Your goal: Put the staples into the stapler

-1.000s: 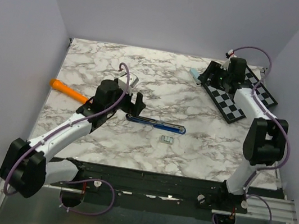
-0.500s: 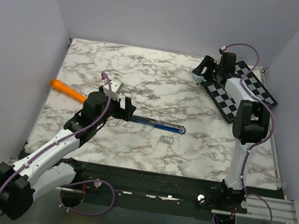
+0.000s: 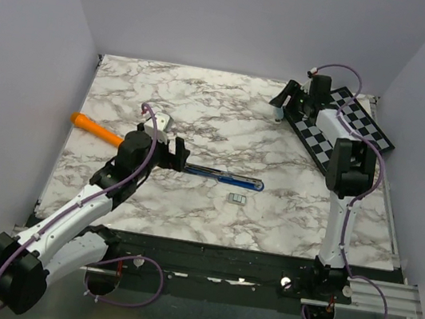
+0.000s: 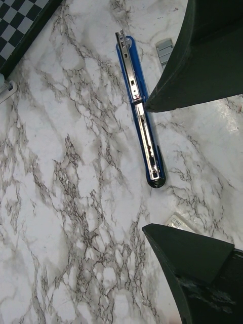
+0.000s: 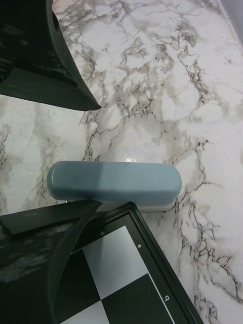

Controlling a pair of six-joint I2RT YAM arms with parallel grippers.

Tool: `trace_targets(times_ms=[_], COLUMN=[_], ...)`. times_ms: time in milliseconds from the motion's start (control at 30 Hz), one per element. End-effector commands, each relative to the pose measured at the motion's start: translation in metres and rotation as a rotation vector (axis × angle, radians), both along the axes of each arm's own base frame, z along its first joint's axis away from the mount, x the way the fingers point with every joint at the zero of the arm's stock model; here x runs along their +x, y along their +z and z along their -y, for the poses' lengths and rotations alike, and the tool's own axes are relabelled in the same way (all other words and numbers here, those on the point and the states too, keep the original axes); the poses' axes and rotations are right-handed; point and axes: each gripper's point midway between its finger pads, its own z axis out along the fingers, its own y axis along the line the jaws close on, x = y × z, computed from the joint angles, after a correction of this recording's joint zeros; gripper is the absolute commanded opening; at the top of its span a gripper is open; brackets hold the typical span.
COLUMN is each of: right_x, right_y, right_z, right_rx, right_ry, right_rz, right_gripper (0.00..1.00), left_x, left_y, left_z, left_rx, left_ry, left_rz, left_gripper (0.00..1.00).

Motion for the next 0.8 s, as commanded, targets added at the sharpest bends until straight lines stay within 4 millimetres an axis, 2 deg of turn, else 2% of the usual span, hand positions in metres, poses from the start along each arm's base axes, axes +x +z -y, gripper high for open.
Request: trace_targets(times_ms=[0,133,267,333,367,533,733,767], right_x=[-0.01,-0.014,-0.009,-0.012,-0.009,-0.014,-0.009,-0.01], right_y=[-0.012,-0.018,-0.015,-0.023,-0.019,-0.031,-0.032,-0.037], right_z=[-0.012,-0.003,0.007,0.012,0.01,0.01,0.005,0.002], right_rx=[0.071,0.039,-0.013,-0.064,-0.088,-0.164,-0.162,-0.161], right_ry=[0.052,0.006,-0.039,-0.065,-0.057,-0.072,-0.052,-0.043], right_rz=[-0.07,-0.084,-0.074,-0.107,-0.093,-0.132,-0.146,-0.156], right_gripper=[0.76,0.74,0.73,0.73,0.73,0.72,0.67,0.66], left_x=[0.001,0.001,0.0,0.0,0.0,-0.001,-0.003,-0.003], left_y=[-0.007,-0.008,-0.009,-0.009,-0.008,-0.009,-0.005,-0.005], left_z=[-0.004,-0.001,0.0,0.0,0.001,0.001,0.0,0.0], left_rx=[-0.007,-0.017,-0.023,-0.024,-0.026,-0.03,-0.036,-0.037], left_ry=[0.025,0.019,0.013,0.011,0.009,0.005,0.003,0.003], left_rz=[-0.024,-0.029,-0.034,-0.036,-0.034,-0.029,-0.018,-0.017], left_gripper=[0.99,0.99,0.99,0.99,0.99,0.99,0.99,0.99])
